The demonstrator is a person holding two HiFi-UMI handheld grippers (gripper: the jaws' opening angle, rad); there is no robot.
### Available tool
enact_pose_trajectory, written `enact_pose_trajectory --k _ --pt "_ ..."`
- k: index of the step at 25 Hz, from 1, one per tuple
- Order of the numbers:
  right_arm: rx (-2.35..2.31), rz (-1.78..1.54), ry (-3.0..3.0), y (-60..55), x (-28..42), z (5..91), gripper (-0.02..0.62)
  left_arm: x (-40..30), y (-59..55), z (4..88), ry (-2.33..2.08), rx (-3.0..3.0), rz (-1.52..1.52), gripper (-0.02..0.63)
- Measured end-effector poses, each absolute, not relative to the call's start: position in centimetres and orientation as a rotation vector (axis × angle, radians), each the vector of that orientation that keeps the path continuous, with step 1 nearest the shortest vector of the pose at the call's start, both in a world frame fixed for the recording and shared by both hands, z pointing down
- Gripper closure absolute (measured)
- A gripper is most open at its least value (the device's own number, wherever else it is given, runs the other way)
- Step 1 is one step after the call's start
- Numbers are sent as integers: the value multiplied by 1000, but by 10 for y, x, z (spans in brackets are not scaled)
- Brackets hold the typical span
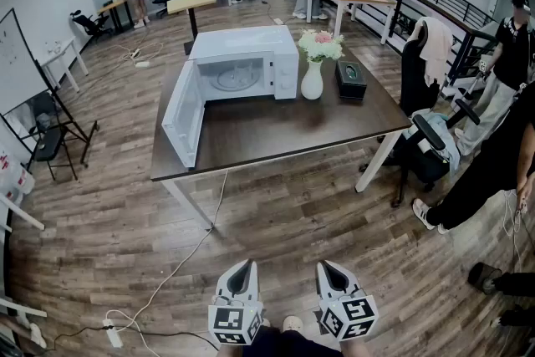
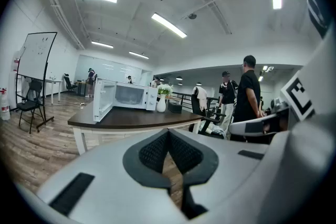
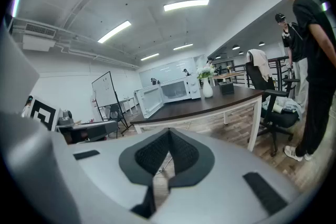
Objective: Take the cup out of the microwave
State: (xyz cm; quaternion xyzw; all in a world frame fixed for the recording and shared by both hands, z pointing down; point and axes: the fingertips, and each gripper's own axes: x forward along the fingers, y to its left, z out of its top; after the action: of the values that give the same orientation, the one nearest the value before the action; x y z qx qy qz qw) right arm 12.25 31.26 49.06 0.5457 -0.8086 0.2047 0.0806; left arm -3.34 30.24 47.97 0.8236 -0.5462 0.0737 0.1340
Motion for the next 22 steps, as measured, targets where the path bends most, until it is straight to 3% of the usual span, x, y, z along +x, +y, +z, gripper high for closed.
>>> enact_pose_trajectory --k 22 --pt "1767 647 -2406 531 21 472 600 -136 514 447 -1519 2472 108 600"
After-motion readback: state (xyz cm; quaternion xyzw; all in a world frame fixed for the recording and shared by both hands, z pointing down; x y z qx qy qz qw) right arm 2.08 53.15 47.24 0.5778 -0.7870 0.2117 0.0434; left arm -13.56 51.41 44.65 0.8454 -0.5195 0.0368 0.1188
